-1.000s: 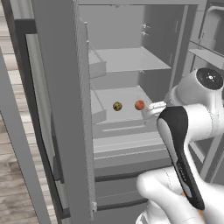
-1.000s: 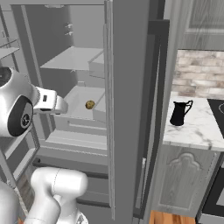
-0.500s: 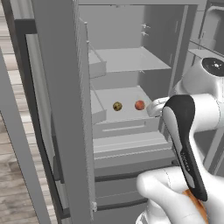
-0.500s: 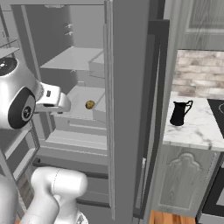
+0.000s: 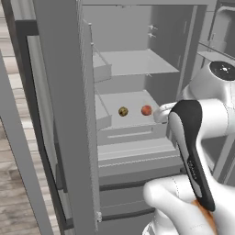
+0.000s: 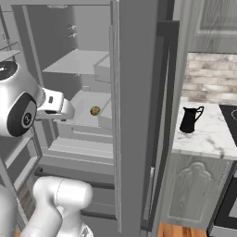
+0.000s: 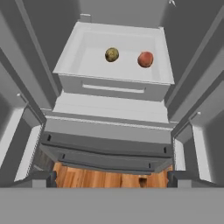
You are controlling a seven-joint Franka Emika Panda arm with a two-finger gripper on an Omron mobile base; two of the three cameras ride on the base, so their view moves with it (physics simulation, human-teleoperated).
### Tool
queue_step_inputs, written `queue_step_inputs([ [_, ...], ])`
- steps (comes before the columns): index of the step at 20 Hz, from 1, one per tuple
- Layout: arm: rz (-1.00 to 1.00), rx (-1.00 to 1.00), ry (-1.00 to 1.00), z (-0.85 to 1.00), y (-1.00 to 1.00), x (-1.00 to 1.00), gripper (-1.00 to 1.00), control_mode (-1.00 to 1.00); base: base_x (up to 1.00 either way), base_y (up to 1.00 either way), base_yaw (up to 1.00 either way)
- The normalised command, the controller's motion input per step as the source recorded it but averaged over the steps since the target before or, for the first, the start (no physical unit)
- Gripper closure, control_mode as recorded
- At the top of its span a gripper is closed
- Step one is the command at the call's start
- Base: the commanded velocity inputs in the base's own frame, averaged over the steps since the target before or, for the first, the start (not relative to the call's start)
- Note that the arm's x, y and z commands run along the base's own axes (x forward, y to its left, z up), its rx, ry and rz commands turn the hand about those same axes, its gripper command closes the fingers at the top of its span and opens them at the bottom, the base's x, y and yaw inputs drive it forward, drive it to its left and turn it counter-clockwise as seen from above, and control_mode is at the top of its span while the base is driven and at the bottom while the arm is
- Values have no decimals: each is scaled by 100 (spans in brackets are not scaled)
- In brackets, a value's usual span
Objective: Move the onion and potato from the top shelf to the second highest shelf to make space. Then, place the pitcher from the counter on the cleared top shelf.
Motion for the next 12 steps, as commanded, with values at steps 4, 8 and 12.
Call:
queue_step_inputs([
  [4, 0, 0, 0, 0, 0, 0, -100, 100, -51, 0, -7],
  [8, 0, 0, 0, 0, 0, 0, -100, 100, -92, 0, -14],
  [12, 0, 0, 0, 0, 0, 0, -100, 100, -100, 0, -28],
])
